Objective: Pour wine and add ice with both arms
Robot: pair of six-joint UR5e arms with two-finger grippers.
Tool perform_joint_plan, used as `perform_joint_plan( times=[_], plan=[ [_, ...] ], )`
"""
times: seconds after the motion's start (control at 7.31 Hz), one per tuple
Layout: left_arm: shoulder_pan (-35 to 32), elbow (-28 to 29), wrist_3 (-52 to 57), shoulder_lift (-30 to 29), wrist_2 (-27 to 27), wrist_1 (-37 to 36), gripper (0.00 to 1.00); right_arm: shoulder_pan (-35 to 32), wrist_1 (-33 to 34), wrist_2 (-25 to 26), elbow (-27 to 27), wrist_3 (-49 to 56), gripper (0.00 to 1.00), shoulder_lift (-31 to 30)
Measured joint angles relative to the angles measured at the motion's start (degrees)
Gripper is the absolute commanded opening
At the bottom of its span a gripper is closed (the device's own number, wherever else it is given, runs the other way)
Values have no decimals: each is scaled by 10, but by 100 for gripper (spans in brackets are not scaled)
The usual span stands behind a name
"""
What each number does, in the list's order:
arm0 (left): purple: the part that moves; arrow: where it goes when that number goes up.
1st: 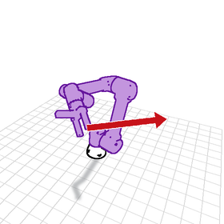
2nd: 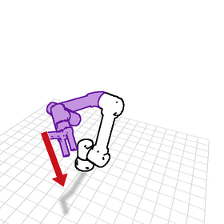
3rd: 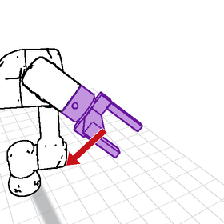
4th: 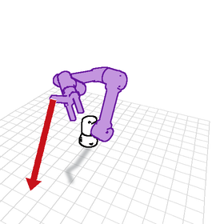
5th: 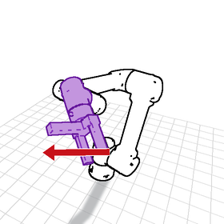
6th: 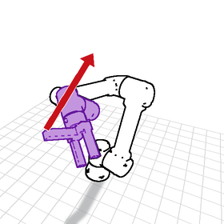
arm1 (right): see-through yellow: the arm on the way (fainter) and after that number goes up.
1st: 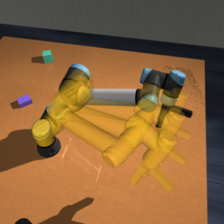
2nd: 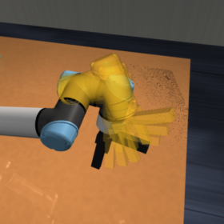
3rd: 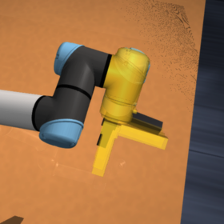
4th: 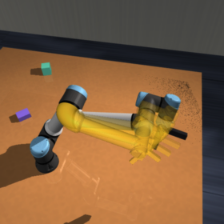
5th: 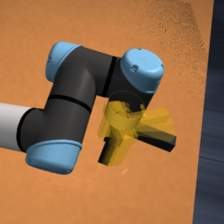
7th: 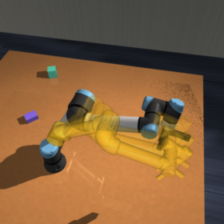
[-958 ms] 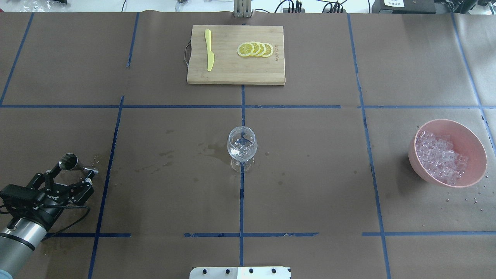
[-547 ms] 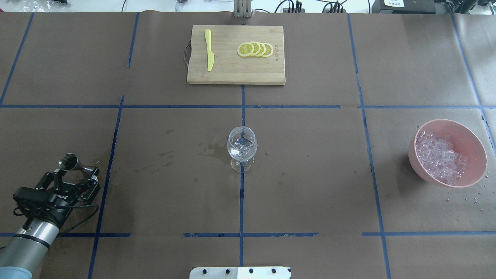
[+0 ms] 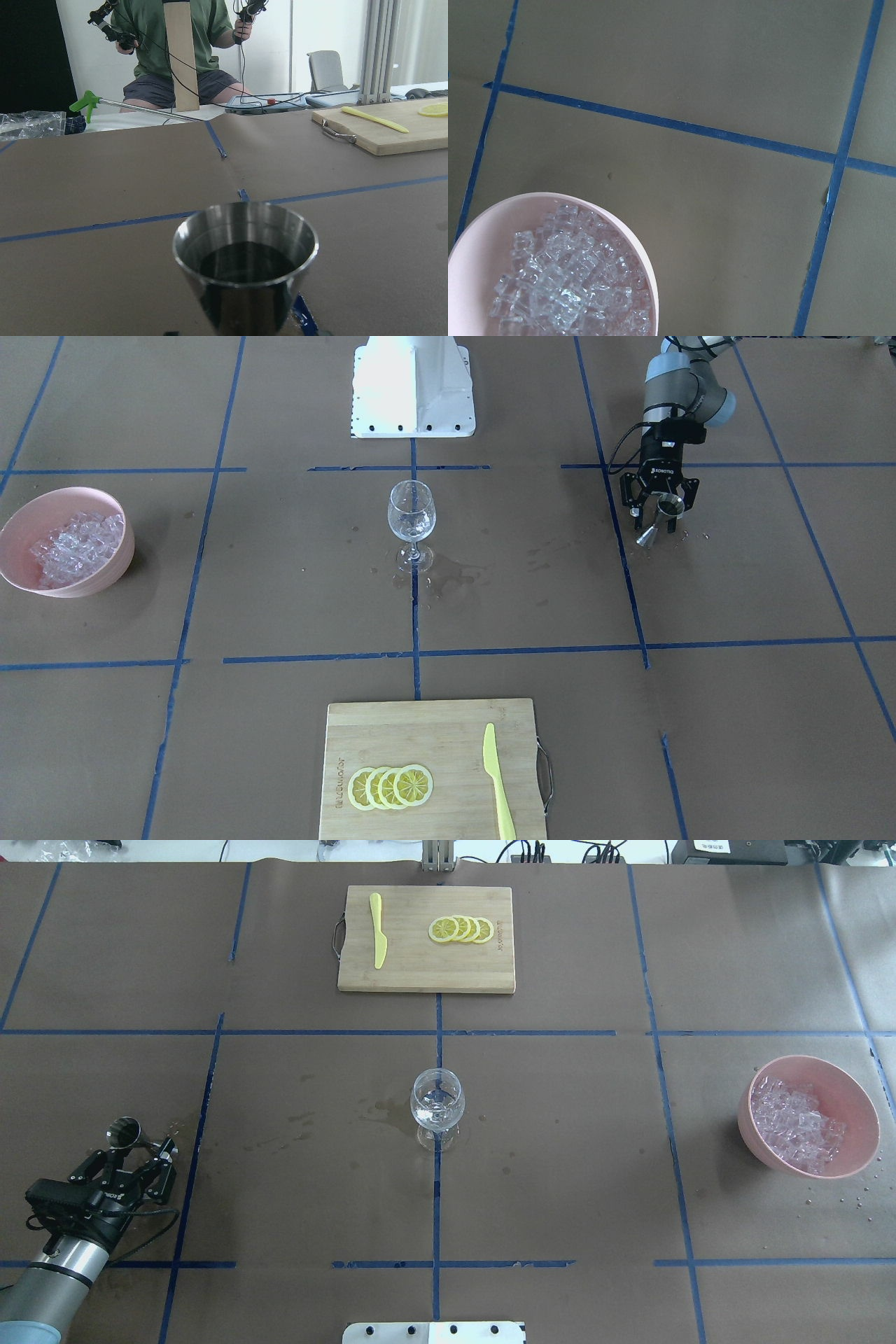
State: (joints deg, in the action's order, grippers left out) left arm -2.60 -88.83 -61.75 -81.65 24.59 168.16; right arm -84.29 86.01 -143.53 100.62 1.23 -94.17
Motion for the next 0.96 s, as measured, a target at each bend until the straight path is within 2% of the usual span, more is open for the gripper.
perform_joint_plan(
  times=[0.14, 0.41, 0.68, 0.96],
  plan=[
    [0, -1, 0, 0, 1, 1, 3, 0, 0, 0, 0, 0, 100, 0],
    [-2, -3, 1, 2, 2, 18, 0, 0, 0, 0, 1, 0, 100, 2],
    [-4, -10, 14, 7, 2, 69, 0, 0, 0, 0, 1, 0, 100, 3],
    [-6, -51, 65, 6, 2, 86, 0, 0, -1, 1, 0, 0, 100, 5]
  ],
)
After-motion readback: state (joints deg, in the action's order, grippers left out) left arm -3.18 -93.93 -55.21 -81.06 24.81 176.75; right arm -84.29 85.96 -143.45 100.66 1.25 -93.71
